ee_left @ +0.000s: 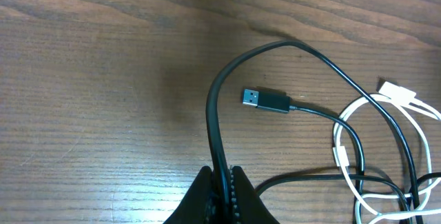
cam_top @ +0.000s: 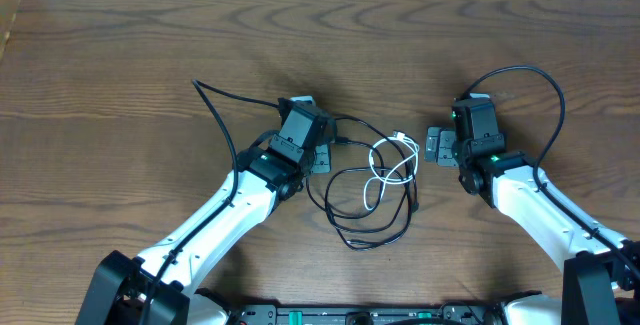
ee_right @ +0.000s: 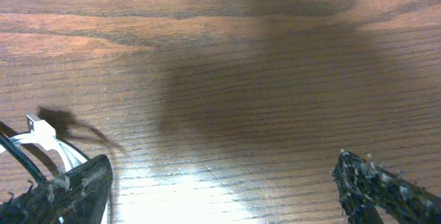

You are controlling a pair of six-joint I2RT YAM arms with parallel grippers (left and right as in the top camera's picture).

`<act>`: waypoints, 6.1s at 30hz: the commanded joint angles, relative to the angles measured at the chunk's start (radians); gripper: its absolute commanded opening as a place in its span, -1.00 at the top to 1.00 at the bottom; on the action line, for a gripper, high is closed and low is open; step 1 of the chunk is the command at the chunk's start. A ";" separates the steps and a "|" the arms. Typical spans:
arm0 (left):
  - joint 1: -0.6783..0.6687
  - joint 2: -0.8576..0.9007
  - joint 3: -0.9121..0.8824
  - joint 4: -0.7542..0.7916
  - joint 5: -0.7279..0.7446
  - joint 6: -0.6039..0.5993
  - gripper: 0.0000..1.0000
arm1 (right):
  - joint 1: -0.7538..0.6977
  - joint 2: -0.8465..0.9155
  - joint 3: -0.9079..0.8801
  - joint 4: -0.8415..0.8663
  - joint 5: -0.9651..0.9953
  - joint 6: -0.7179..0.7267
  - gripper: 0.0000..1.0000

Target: Untangle cables

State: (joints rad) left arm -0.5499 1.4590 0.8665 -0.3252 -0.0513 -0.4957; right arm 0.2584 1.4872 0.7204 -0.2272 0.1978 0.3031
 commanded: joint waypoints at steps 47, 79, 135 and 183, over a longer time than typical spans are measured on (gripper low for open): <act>0.006 0.003 0.016 -0.005 -0.002 0.009 0.85 | -0.002 -0.012 -0.007 -0.001 0.002 -0.012 -0.99; 0.006 0.003 0.016 -0.006 -0.003 0.018 0.85 | -0.003 -0.012 -0.007 -0.001 0.002 -0.012 -0.99; 0.006 0.003 0.016 -0.008 -0.003 0.017 0.85 | -0.003 -0.012 -0.007 -0.002 0.002 -0.012 -0.98; 0.006 0.003 0.016 -0.007 -0.003 0.018 0.85 | -0.002 -0.011 -0.008 0.025 -0.346 0.059 -0.99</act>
State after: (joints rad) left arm -0.5499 1.4590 0.8665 -0.3325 -0.0513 -0.4927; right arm 0.2584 1.4872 0.7200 -0.2043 -0.1429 0.3527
